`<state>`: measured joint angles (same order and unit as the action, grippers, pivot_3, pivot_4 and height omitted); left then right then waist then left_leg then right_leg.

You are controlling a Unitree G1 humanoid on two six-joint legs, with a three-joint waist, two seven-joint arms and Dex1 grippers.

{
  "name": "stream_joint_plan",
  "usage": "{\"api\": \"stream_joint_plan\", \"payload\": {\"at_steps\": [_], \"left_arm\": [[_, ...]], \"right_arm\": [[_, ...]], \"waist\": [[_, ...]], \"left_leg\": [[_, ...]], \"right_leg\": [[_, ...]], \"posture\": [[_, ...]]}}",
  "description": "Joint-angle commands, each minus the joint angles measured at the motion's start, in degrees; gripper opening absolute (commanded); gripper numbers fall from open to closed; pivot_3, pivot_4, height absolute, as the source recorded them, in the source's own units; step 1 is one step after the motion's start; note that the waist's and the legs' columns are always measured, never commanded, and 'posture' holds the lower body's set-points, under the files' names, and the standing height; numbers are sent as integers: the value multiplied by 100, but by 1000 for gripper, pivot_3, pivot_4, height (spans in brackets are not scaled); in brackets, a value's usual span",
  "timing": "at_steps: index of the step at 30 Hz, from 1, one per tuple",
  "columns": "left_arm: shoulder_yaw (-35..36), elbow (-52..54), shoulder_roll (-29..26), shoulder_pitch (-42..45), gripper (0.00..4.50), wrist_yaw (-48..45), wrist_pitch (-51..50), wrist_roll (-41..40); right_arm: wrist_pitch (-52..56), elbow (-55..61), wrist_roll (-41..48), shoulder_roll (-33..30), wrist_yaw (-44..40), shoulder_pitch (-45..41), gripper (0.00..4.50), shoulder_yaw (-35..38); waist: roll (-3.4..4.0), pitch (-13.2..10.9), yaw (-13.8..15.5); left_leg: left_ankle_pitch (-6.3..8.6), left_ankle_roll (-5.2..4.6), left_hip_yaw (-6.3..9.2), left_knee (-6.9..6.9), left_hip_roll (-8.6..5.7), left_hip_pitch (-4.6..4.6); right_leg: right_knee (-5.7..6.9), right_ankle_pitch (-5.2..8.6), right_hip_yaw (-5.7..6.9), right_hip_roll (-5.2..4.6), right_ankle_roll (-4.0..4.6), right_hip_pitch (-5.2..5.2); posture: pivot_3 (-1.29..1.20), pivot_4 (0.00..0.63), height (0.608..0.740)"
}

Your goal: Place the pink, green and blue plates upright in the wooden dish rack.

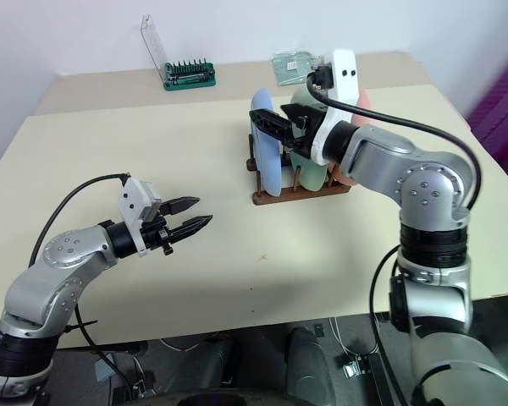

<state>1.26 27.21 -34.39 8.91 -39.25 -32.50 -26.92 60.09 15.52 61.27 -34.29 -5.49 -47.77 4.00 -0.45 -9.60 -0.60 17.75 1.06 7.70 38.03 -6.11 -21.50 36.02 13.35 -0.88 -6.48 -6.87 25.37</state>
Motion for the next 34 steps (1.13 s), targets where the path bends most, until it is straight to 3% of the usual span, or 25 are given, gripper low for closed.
{"api": "stream_joint_plan", "payload": {"at_steps": [1,4,7,8,11,14,21,28,34], "left_arm": [[94,146,28,119,2433,79,27,-30],[82,25,72,197,2433,162,76,62],[61,-296,80,281,2433,185,299,287],[22,-302,107,290,2433,222,314,339],[104,-927,64,276,2433,78,630,481],[-5,-1126,129,245,2433,103,828,647],[385,-1263,-100,-175,2433,-177,943,545],[445,-1180,-413,-662,2433,-448,1002,607],[476,-1148,-124,-649,2433,-18,1136,748]], "right_arm": [[-489,965,-661,-715,-885,231,3956,2],[-1157,1497,-885,-1305,-1797,1034,3956,766],[-1435,1951,-928,-1762,-2659,2637,3956,2127],[-1524,1971,-960,-1829,-2816,2934,3956,2362],[-1624,2179,-1328,-1699,-3506,4909,3956,3465],[-2132,1935,-1710,-1589,-3957,5781,3956,3696],[-3340,483,-2943,-1291,-3958,5473,3956,2579],[-3776,-407,-3296,-1297,-4210,5010,3956,2066],[-3846,-927,-3405,-1431,-4411,4633,3956,1914]], "waist": [[-2,-1,20],[-7,-2,56],[-12,-1,174],[-11,-1,168],[-10,2,190],[-6,1,179],[-5,1,119],[-2,0,143],[-1,0,138]], "left_leg": [[0,0,0,0,0,-3],[1,-2,0,2,-1,-3],[4,-7,3,5,0,-2],[5,-9,5,6,0,4],[6,-11,-1,11,2,12],[10,-18,-10,8,4,21],[23,-40,-21,4,7,60],[15,-26,-19,2,2,54],[18,-30,-15,3,1,54]], "right_leg": [[-2,0,1,0,-1,0],[-5,0,3,-1,-2,-4],[-16,0,9,-1,-4,-16],[-20,0,12,0,-4,-25],[-22,-4,6,2,-11,-34],[-24,-4,1,4,-12,-39],[-34,-12,-14,8,-27,-71],[-57,-12,-13,0,-27,-78],[-58,-13,-9,0,-28,-80]], "posture": [[0,150,740],[0,150,740],[0,150,740],[0,150,740],[0,150,740],[0,150,740],[0,150,740],[0,150,740],[0,150,740]]}}
